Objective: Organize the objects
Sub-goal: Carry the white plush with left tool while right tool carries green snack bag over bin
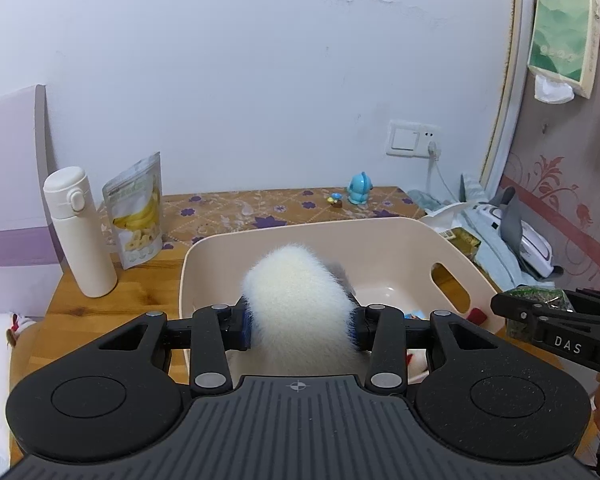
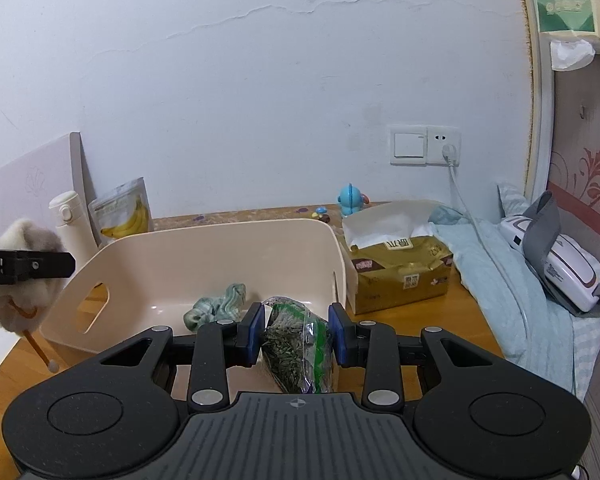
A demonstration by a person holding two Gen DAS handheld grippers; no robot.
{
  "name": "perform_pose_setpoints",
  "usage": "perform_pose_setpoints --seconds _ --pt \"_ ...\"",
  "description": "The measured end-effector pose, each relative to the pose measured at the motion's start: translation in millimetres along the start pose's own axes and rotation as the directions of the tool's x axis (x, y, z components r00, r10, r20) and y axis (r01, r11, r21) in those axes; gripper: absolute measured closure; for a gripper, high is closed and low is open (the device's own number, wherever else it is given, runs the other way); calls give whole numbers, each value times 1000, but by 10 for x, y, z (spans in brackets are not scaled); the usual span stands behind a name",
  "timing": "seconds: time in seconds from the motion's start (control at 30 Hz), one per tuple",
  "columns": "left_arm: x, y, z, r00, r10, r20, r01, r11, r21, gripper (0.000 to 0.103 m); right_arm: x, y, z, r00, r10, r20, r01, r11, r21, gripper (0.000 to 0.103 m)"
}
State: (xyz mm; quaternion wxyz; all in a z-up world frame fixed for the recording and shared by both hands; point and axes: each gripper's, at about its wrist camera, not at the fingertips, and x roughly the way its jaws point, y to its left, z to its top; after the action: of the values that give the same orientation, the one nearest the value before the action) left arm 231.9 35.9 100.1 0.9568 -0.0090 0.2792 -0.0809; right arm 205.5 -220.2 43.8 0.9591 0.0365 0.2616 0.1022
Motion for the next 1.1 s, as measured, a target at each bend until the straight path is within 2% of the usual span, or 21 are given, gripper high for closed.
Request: perform_pose_setpoints --seconds 0.57,1.1 --pt "559 -18 68 999 3 -52 -2 1000 25 62 422 87 127 999 11 -32 -11 1000 -12 71" --pt "915 59 17 992 -9 -126 12 1000 24 62 794 333 175 995 54 -89 -59 997 -51 71"
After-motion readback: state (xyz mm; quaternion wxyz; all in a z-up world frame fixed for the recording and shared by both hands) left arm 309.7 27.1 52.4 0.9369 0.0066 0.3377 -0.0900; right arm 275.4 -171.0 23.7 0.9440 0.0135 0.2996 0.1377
